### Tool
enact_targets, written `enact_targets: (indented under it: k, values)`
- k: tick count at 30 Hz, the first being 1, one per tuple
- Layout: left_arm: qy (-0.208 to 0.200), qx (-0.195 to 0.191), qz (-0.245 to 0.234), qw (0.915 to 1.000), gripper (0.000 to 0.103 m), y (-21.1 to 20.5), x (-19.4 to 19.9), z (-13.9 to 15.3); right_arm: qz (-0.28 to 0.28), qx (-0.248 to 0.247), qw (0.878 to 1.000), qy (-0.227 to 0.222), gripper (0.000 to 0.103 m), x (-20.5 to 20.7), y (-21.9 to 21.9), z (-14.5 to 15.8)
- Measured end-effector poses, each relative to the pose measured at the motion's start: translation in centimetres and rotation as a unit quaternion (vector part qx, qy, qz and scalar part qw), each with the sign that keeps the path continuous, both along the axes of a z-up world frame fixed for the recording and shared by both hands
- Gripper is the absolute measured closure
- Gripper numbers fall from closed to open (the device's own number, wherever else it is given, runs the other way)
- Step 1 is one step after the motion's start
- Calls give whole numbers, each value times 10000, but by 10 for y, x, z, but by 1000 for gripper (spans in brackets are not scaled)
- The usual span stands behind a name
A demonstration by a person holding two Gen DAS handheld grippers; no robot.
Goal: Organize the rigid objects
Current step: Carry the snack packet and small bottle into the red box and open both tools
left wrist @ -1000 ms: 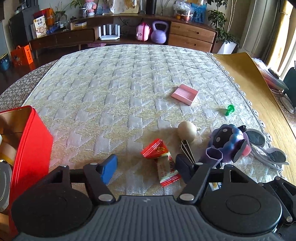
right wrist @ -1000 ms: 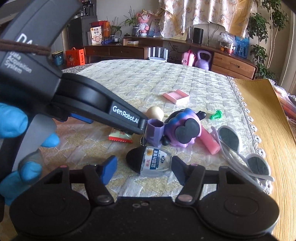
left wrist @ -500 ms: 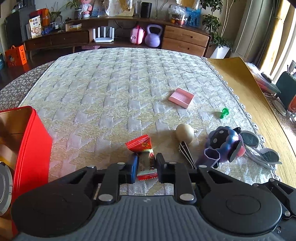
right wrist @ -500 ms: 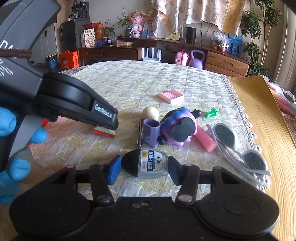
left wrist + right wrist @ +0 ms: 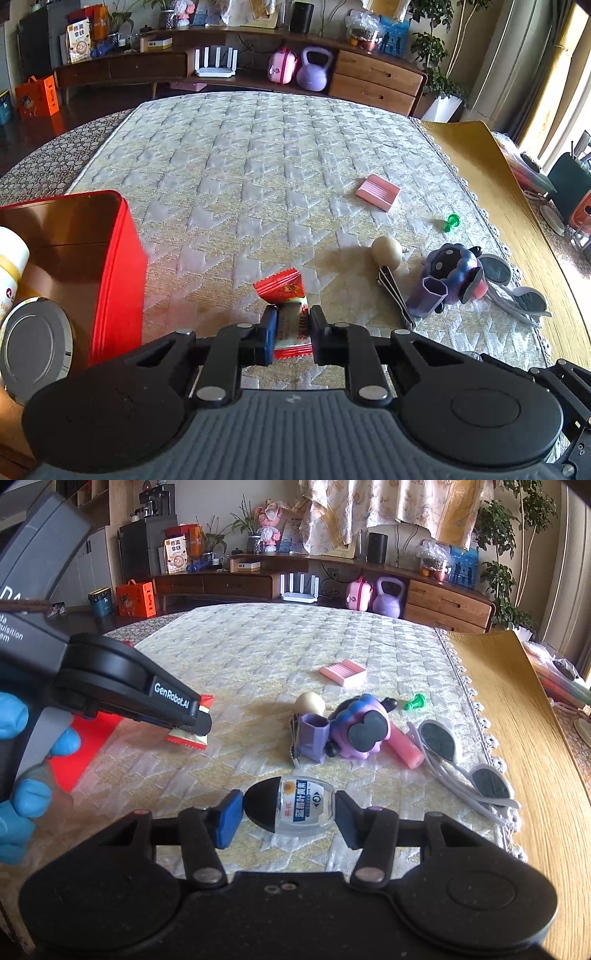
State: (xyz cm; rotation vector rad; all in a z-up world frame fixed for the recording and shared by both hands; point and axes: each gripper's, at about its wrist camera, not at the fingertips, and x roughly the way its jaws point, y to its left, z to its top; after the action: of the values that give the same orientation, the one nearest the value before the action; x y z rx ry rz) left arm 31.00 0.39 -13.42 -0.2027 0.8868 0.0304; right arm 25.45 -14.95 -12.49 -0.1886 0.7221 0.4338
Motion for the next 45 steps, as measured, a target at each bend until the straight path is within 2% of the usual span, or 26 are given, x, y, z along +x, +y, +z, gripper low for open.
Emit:
enact_targets:
  k: [12, 19, 26, 37, 45]
  values:
    - [-205, -125, -33, 9997, 85, 22, -45, 43, 127, 182, 9996, -178, 50, -33, 15, 42]
    - [-406, -104, -37, 9991, 85, 42, -73, 70, 328, 313, 9985, -296, 50, -51, 41, 64]
    - [-533, -35, 96, 9985, 85, 74, -89, 87, 624, 298, 9970, -349, 50, -62, 72, 74]
    - [-582, 171, 149, 9980, 85, 125, -89, 94, 1101, 304, 9930, -298, 50, -65, 124, 75]
    - [-322, 93, 109, 9994, 85, 152, -69, 80, 1402, 193, 9898, -156, 50, -55, 159, 66]
